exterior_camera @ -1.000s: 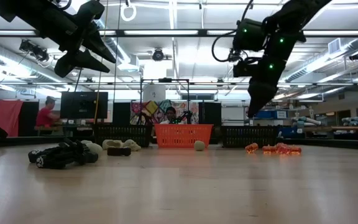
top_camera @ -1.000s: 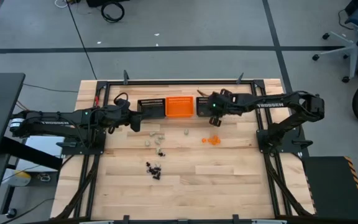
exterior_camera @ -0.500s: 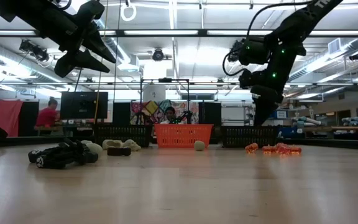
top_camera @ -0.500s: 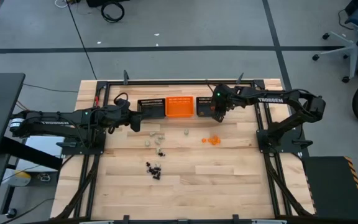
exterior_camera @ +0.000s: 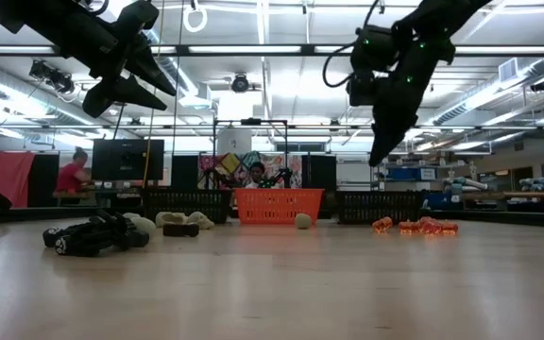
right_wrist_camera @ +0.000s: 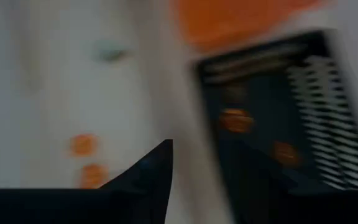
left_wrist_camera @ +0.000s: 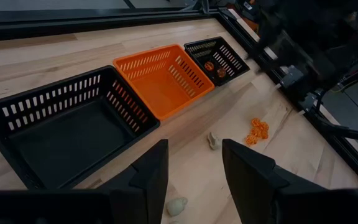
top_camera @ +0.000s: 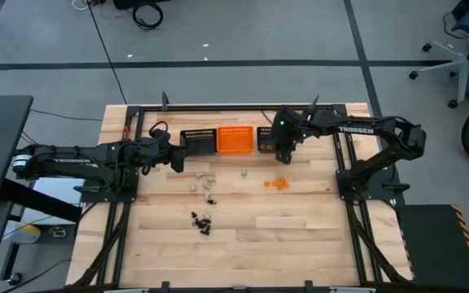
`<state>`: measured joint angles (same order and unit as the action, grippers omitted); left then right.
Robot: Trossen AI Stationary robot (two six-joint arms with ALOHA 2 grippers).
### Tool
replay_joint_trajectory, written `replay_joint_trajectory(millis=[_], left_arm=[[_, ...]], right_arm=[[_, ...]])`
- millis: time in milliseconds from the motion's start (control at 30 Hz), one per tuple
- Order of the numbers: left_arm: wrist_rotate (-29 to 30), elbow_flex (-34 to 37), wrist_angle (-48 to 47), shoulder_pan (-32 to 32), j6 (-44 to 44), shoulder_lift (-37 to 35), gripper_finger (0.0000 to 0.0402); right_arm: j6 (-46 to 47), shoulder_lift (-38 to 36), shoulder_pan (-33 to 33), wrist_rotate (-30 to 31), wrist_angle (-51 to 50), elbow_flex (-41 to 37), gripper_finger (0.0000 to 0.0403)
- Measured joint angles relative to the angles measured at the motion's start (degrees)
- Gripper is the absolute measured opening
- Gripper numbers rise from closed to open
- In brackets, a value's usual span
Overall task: Sort Halloween decoration
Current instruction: Put the orange pumpkin toy into the right black bin
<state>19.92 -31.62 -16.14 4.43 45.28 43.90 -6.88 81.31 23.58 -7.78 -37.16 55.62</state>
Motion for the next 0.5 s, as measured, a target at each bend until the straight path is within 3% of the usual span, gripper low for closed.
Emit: replay_joint_trajectory(millis=[67,500], left_arm=[[0.01,0.0,0.0,0.0,0.0,0.0,0.0157],[1.69,0.0,-0.02,0.0,-0.02,0.0,0.0157]], right_arm=[[-0.64,0.01,-2.1,-2.26,0.74,-0.6,0.016],[1.01,0.09,-13.39,-2.38,14.36,-9.27,0.018]])
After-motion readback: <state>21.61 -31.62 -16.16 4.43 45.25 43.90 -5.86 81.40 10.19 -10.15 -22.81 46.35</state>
